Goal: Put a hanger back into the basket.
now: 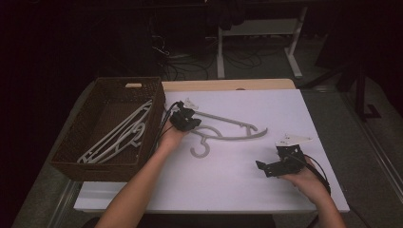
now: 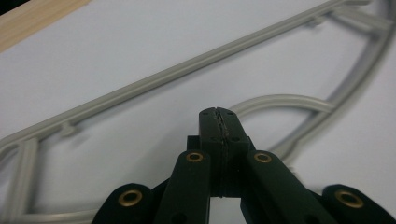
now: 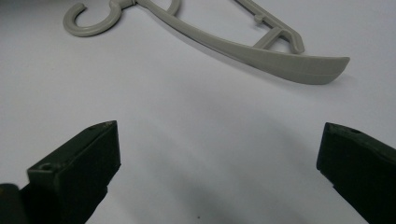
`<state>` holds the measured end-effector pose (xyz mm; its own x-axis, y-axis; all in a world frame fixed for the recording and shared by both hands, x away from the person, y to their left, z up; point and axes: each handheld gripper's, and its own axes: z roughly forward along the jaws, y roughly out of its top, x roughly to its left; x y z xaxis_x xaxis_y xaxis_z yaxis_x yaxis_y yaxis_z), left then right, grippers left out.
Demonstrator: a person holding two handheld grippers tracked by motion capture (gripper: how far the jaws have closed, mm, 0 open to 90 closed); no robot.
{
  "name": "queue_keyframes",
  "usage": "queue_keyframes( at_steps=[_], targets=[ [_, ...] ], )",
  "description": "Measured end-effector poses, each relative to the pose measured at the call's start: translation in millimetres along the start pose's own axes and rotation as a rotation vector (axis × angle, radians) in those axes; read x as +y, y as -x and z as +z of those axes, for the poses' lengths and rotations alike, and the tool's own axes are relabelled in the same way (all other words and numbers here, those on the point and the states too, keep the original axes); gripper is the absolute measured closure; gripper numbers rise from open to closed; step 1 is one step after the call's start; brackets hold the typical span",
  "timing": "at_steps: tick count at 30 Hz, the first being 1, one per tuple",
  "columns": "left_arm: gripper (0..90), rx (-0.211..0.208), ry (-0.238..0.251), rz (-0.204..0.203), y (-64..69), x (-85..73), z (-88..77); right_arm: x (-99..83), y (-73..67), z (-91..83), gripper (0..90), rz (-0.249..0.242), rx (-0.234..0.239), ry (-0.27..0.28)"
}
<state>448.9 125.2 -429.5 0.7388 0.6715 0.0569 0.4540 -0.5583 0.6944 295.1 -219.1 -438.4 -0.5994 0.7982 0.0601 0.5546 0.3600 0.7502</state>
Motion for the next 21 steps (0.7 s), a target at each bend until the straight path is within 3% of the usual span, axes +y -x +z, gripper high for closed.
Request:
queue_keyframes(
  at_steps=[5, 12, 21],
  targets=[
    [89.9, 0.043, -0.034, -0.009, -5.6, -2.4, 8.5, -0.4, 0.5, -0.3, 0.0, 0.003, 0.001, 0.003],
    [89.9, 0.072, -0.079, -0.021, -9.5, -7.0, 17.8, -0.6, 0.4, -0.8, 0.0, 0.000, 0.001, 0.005],
    [90.0, 0.053, -0.118, -0.038, -7.1, -12.2, 15.7, -0.8, 0.4, -0.8, 0.0, 0.002, 0.002, 0.003]
  ],
)
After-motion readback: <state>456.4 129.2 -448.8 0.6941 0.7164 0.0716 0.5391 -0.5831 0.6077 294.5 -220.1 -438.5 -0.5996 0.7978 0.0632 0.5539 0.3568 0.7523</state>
